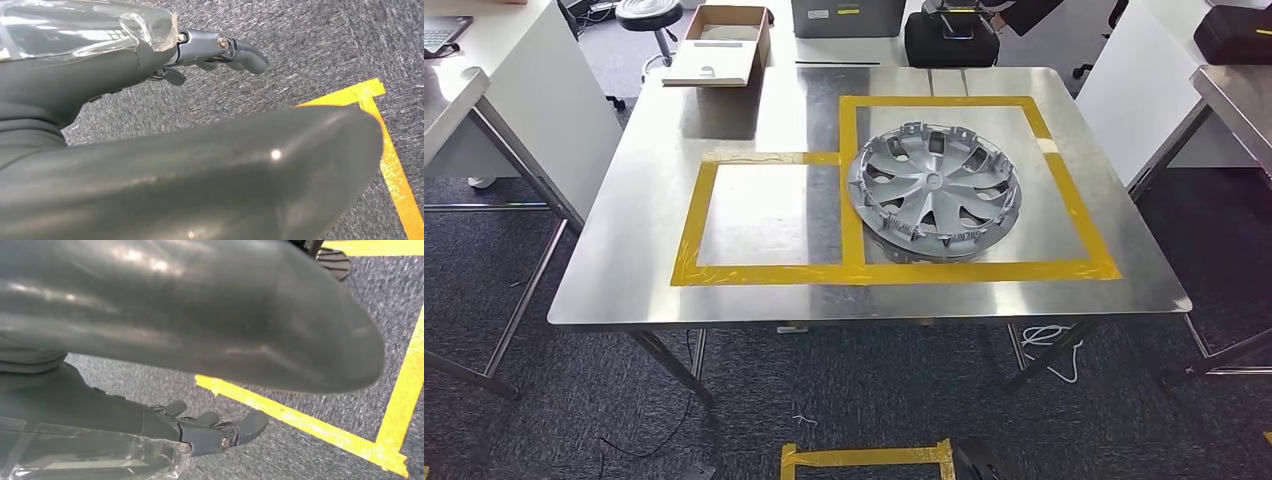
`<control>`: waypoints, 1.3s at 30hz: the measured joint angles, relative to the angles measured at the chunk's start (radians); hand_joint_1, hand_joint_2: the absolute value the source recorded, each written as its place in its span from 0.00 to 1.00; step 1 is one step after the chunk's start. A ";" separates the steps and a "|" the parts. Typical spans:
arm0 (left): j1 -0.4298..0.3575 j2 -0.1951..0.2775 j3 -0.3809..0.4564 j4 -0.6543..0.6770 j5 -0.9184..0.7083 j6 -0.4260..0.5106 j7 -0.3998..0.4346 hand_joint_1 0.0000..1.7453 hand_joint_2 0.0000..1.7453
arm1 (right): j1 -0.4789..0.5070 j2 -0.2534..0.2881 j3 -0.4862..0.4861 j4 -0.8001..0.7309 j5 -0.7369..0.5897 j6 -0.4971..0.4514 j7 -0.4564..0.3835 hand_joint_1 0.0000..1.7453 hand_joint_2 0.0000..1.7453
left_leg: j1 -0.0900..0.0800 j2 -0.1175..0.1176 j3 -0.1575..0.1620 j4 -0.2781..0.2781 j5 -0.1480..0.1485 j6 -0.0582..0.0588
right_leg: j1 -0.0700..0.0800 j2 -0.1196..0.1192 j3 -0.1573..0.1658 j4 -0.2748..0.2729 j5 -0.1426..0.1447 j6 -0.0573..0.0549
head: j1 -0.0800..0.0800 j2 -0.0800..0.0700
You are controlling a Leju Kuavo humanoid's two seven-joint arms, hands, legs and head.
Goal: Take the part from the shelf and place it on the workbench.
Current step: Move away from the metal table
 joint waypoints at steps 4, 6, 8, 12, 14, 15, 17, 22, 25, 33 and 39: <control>-0.005 0.000 -0.001 -0.006 -0.012 -0.005 0.013 0.00 0.00 | -0.004 -0.005 0.011 0.000 -0.030 -0.006 0.009 0.00 0.00 | -0.001 0.001 -0.020 -0.004 0.019 0.006 | 0.004 0.000 -0.085 0.250 -0.134 -0.018 | 0.004 0.000; -0.006 0.000 -0.003 -0.008 -0.019 -0.008 0.021 0.00 0.00 | -0.002 -0.009 0.015 0.000 -0.044 -0.010 0.010 0.00 0.00 | -0.002 0.001 -0.033 -0.003 0.029 0.001 | 0.004 0.000 -0.052 0.230 -0.131 -0.007 | 0.005 0.000; -0.010 0.000 -0.005 -0.012 -0.024 -0.011 0.027 0.00 0.00 | -0.003 -0.013 0.016 0.000 -0.058 -0.016 0.008 0.00 0.00 | -0.002 0.000 -0.046 0.002 0.038 -0.007 | 0.005 0.000 0.050 0.077 -0.096 -0.001 | 0.004 0.000; -0.021 -0.001 -0.008 -0.016 -0.032 -0.015 0.035 0.00 0.00 | 0.001 -0.017 0.020 0.000 -0.080 -0.024 0.001 0.00 0.00 | -0.003 0.000 -0.057 0.012 0.054 -0.030 | 0.015 0.002 0.112 -0.035 -0.059 -0.018 | 0.002 0.000; -0.023 0.002 -0.012 -0.016 -0.037 -0.017 0.038 0.00 0.00 | 0.002 -0.017 0.021 0.000 -0.088 -0.026 0.001 0.00 0.00 | 0.001 0.000 -0.066 0.021 0.049 -0.043 | 0.009 0.001 0.099 -0.038 -0.049 -0.034 | 0.003 0.000; -0.023 0.003 -0.016 -0.016 -0.040 -0.018 0.040 0.00 0.00 | 0.003 -0.016 0.021 0.000 -0.093 -0.028 0.000 0.00 0.00 | 0.004 0.000 -0.076 0.043 0.021 -0.051 | 0.005 0.001 0.092 -0.040 -0.040 -0.043 | 0.002 0.000; -0.026 0.005 -0.023 -0.016 -0.046 -0.019 0.044 0.00 0.00 | 0.005 -0.016 0.021 0.000 -0.101 -0.031 0.000 0.00 0.00 | 0.012 0.000 -0.108 0.143 -0.076 -0.067 | 0.004 0.000 0.074 -0.040 -0.021 -0.053 | -0.002 0.000; -0.034 0.006 -0.033 -0.016 -0.053 -0.025 0.051 0.00 0.00 | 0.013 -0.016 0.022 0.000 -0.115 -0.033 -0.001 0.00 0.00 | 0.027 0.001 -0.063 0.246 -0.125 -0.082 | 0.007 0.000 0.016 -0.034 0.022 -0.048 | -0.004 0.000; -0.046 0.009 -0.036 -0.016 -0.056 -0.027 0.052 0.00 0.00 | 0.014 -0.014 0.027 0.000 -0.120 -0.033 -0.001 0.00 0.00 | 0.022 0.001 0.081 0.045 -0.097 -0.065 | 0.008 -0.001 0.000 -0.034 0.044 -0.035 | -0.002 0.000; -0.057 0.010 -0.041 -0.017 -0.056 -0.029 0.053 0.00 0.00 | 0.016 -0.017 0.035 0.001 -0.123 -0.034 -0.002 0.00 0.00 | 0.015 0.007 0.051 -0.022 -0.029 -0.011 | 0.004 -0.001 -0.072 0.139 -0.076 -0.030 | 0.002 0.000; -0.057 0.008 -0.049 -0.017 -0.060 -0.031 0.053 0.00 0.00 | 0.014 -0.022 0.040 0.000 -0.125 -0.035 -0.002 0.00 0.00 | 0.014 0.008 -0.038 0.003 0.028 -0.027 | 0.002 -0.001 0.067 0.081 -0.064 0.010 | 0.004 0.000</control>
